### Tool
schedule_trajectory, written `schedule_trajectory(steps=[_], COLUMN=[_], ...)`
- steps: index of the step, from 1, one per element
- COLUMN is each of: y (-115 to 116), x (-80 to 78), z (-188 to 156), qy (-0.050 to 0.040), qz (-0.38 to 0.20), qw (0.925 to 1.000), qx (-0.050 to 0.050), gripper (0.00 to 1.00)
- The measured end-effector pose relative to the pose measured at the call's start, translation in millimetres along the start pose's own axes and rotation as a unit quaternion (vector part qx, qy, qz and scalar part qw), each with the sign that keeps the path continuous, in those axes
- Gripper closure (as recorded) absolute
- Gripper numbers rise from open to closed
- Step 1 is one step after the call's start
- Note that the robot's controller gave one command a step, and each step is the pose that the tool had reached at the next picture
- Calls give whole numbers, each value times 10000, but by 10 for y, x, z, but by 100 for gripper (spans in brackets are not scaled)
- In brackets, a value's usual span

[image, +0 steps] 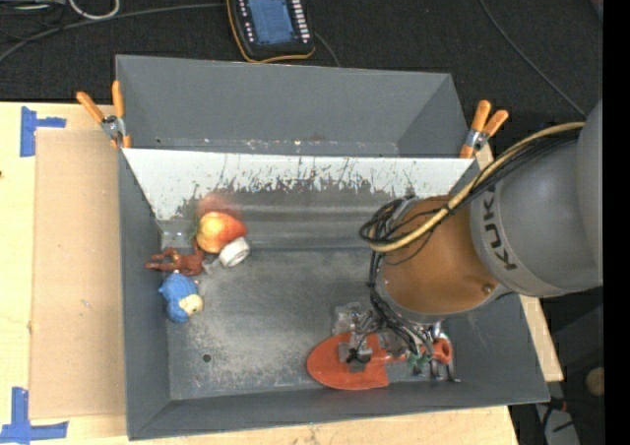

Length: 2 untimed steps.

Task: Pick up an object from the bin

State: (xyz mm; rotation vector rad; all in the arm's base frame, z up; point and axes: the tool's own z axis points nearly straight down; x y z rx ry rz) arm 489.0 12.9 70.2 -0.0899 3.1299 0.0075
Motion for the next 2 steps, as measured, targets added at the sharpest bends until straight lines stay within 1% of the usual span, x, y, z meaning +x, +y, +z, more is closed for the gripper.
schedule_trajectory(steps=[1, 2], y=[-1, 2], x=[0, 9], z=[0, -157], qy=[0, 17], qz=[3, 9], qw=[10000, 10000], qx=[0, -1], gripper=[100, 100])
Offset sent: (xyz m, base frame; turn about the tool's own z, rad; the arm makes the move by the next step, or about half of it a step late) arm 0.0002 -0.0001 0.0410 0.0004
